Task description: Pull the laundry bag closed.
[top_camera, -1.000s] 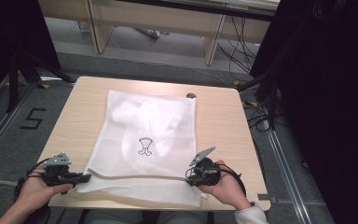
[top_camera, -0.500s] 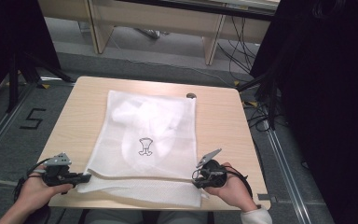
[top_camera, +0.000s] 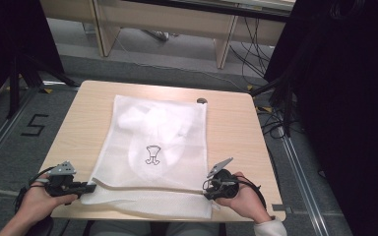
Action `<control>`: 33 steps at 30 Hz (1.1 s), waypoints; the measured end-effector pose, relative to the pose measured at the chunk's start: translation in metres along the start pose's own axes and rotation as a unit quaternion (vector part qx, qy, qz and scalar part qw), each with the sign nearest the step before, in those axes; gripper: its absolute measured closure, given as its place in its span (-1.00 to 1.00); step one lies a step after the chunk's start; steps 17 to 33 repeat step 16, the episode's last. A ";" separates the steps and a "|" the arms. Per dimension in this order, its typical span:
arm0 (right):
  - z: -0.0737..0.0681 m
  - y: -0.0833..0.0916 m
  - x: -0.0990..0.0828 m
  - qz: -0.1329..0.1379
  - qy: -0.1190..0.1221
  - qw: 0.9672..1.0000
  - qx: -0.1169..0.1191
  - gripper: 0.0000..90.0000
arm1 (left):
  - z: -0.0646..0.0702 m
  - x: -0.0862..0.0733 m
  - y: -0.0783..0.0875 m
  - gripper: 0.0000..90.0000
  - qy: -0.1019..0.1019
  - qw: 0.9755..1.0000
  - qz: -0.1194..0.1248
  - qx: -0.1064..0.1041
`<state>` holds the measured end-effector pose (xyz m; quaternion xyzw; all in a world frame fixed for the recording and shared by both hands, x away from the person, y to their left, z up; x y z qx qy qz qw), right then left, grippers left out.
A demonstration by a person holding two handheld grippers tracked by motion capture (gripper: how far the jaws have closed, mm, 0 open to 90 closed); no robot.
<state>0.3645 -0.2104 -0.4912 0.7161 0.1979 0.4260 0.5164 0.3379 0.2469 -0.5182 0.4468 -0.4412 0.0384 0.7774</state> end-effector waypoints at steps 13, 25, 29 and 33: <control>0.023 0.012 -0.005 0.123 -0.070 0.988 -0.064 0.12 | -0.004 0.011 0.004 -0.13 -0.013 0.997 0.072 0.034; 0.025 0.014 -0.005 0.149 -0.068 0.984 -0.074 0.12 | -0.003 0.011 0.003 -0.22 -0.009 0.996 0.077 0.034; 0.025 0.014 -0.005 0.149 -0.068 0.984 -0.074 0.12 | -0.003 0.011 0.003 -0.22 -0.009 0.996 0.077 0.034; 0.025 0.014 -0.005 0.149 -0.068 0.984 -0.074 0.12 | -0.003 0.011 0.003 -0.22 -0.009 0.996 0.077 0.034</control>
Point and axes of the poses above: each handheld gripper's, and its own axes: y roughly backward along the jaws, x roughly out of its top, z roughly to its right, the point moved 3 cm from there along -y, roughly forward along the jaws
